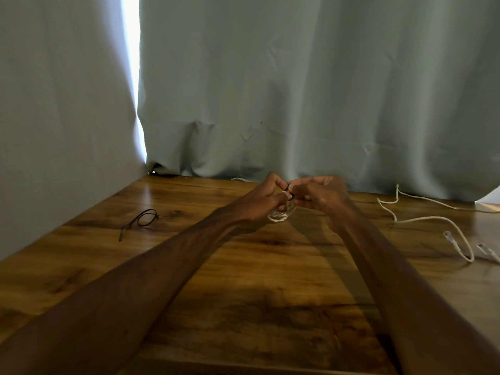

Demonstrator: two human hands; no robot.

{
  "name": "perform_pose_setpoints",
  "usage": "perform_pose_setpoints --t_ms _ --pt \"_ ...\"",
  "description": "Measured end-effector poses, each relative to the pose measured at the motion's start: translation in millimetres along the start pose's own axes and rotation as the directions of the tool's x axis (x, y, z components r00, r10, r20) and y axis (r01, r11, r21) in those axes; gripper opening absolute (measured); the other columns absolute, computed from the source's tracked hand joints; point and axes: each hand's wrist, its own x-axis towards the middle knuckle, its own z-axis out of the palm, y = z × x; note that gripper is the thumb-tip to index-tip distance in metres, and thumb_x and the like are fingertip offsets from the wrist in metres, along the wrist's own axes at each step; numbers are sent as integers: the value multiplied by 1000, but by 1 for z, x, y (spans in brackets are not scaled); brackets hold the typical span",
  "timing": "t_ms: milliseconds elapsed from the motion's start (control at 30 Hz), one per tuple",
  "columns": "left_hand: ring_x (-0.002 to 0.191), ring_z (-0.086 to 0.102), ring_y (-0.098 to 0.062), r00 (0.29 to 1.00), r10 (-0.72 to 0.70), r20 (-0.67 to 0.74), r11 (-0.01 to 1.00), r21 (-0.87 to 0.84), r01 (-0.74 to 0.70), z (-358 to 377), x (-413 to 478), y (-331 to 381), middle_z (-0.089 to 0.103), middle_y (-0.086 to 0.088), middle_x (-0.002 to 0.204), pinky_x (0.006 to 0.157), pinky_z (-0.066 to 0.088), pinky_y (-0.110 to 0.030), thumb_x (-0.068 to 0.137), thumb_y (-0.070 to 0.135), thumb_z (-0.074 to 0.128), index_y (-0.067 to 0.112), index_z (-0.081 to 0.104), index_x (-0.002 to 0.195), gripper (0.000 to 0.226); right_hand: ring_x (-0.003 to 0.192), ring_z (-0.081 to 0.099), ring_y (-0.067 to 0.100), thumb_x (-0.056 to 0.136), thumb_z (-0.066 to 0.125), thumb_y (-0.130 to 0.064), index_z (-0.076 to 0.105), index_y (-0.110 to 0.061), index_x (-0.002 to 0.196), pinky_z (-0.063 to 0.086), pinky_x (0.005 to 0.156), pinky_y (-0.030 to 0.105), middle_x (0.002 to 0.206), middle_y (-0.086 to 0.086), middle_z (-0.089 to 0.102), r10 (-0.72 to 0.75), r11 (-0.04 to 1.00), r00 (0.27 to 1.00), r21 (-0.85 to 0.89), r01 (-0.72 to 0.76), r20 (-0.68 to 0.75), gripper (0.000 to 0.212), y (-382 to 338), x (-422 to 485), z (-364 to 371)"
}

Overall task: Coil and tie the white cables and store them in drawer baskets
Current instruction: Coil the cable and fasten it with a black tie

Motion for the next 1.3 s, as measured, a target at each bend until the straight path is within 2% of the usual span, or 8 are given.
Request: perform_pose_setpoints --t_ms 167,333,500,633,733,1033,1200,1300 --pt "82 63 -10 997 74 9 988 139 -74 -2 4 -5 67 0 87 78 52 -34 108 30 48 14 49 121 20 75 77 25 79 85 -3 79 -3 87 64 75 35 81 14 78 -96 993 995 -70 95 -15 10 2 1 -1" --pt "72 59 0 986 152 63 957 240 -163 -5 8 -10 64 7 81 66 49 -20 108 26 48 9 44 121 21 76 76 28 78 86 -4 78 -2 86 64 73 34 82 17 78 -76 995 997 -72 74 -17 11 3 0 -2" --pt "80 61 -1 980 166 107 937 293 -191 -6 11 -9 65 2 90 67 51 -18 108 28 50 10 42 122 24 76 76 27 78 86 -5 79 -1 89 63 67 29 83 17 78 -72 995 997 -76 71 -15 14 0 0 -6" --pt "85 63 -6 973 190 134 906 358 -226 -8 9 -11 67 -1 96 72 55 -29 105 33 54 13 40 123 30 78 78 30 77 87 -5 79 -1 90 65 74 35 81 15 78 -83 991 996 -103 82 -11 15 3 0 -4" --pt "86 63 -8 971 209 113 885 400 -237 -7 8 -12 67 -3 100 69 54 -28 106 36 50 15 38 122 28 77 78 30 78 87 -5 79 -2 90 65 77 40 81 14 78 -105 987 994 -119 105 6 14 5 1 -1" --pt "77 57 -7 952 290 97 847 437 -303 -6 15 -23 62 0 93 65 49 -30 107 28 45 10 37 115 21 87 78 29 88 76 -1 78 1 94 65 77 31 91 19 78 -44 995 991 -87 55 127 7 0 2 -6" --pt "80 56 -9 937 322 133 814 467 -346 -6 13 -19 58 2 94 66 48 -32 102 35 43 12 41 112 25 80 76 25 87 77 -3 78 1 94 65 76 31 92 22 78 2 998 982 -66 11 191 8 -1 4 -13" --pt "81 58 -10 932 327 156 803 474 -361 -8 13 -21 59 3 94 66 50 -34 101 40 42 18 42 111 24 85 78 29 83 80 -4 77 3 97 65 77 32 91 20 78 24 999 977 -53 -13 211 15 -3 4 -16"
